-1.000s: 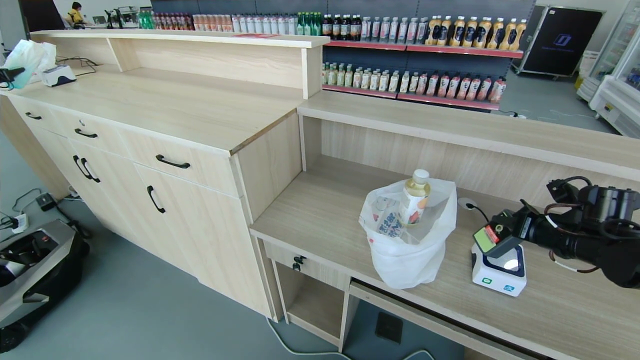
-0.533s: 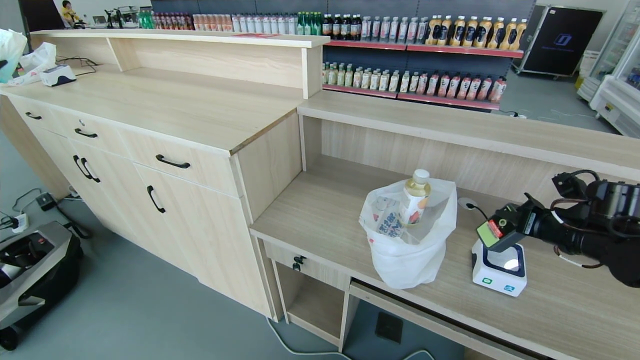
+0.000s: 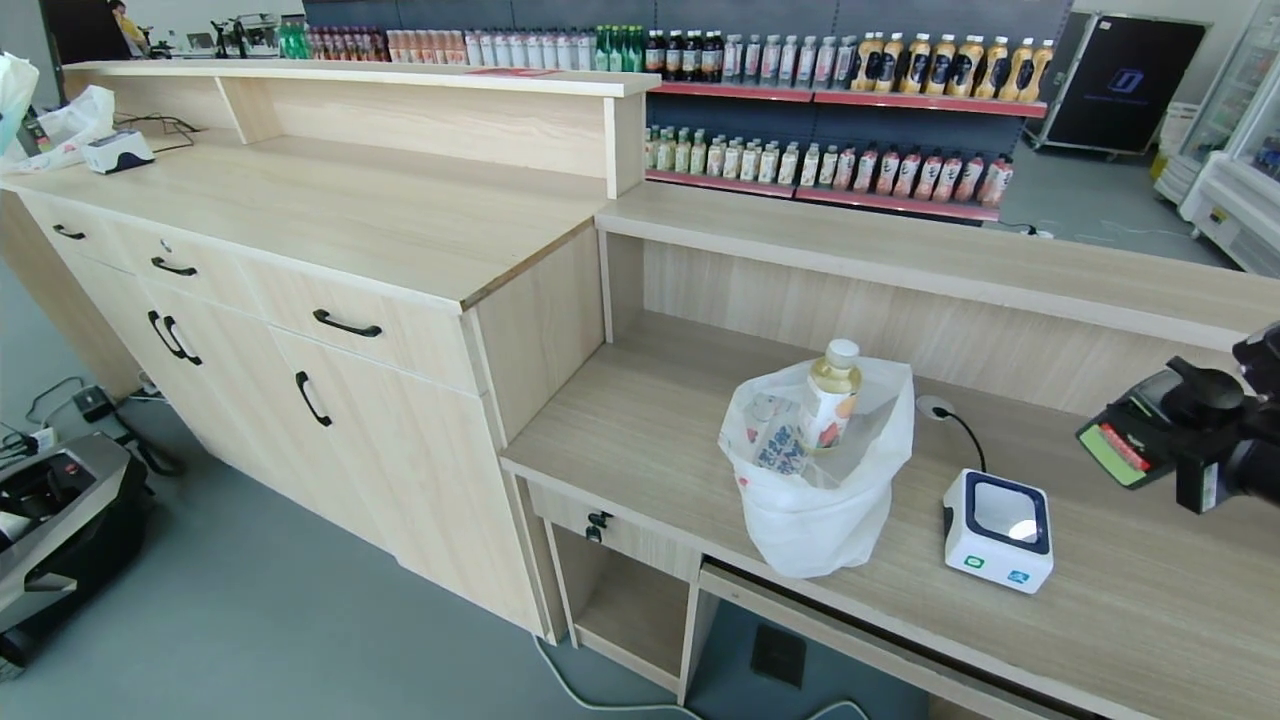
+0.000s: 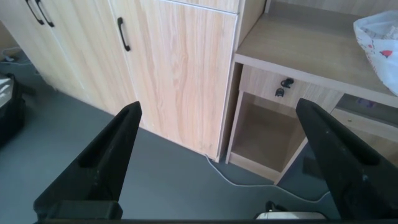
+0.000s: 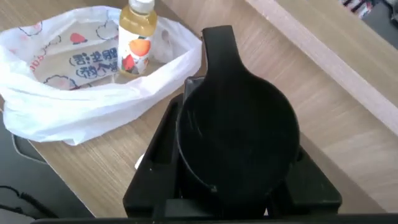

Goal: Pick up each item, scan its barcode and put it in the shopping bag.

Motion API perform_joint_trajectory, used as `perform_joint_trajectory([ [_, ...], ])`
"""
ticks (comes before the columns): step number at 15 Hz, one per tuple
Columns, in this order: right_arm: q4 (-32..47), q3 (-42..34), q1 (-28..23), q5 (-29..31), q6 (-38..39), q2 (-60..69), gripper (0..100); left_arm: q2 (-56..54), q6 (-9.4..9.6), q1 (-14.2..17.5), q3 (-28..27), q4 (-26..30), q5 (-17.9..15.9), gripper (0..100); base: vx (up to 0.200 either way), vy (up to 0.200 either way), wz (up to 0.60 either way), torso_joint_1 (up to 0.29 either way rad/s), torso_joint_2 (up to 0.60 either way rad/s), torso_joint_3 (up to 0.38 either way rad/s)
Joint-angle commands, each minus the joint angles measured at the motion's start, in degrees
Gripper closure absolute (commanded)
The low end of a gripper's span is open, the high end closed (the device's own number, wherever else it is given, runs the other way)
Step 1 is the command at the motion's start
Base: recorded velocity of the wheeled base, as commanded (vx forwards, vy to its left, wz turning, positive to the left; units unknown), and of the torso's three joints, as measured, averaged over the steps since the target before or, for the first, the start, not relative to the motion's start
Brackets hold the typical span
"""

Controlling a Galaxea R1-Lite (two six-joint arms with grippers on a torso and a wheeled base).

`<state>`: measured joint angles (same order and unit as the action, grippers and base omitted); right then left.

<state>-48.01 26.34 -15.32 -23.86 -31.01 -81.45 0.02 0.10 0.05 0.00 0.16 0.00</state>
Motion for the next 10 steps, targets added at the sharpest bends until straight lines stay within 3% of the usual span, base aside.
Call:
perform_joint_trajectory([
  [1,-0.6,-0.33,4.34,0.65,-0.28,4.19,100,-0.02,-0.01,0.04,0.0,0.02,0.0,0,0.0,0.0,0.6,-0.002,0.0,0.002],
  [4,-0.51,0.9,9.26,3.2,-0.1,-1.26,100,-0.02,-0.01,0.04,0.0,0.02,0.0,0,0.0,0.0,0.6,0.007,0.0,0.002],
  [7,-1.12,1.61,11.02,3.03,1.39,-11.37,100,-0.02,-0.01,0.04,0.0,0.02,0.0,0,0.0,0.0,0.0,0.0,0.0,0.0],
  [10,-7.36,3.45,13.48,3.11,2.54,-23.23,100,-0.02,-0.01,0.04,0.0,0.02,0.0,0,0.0,0.0,0.0,0.0,0.0,0.0],
])
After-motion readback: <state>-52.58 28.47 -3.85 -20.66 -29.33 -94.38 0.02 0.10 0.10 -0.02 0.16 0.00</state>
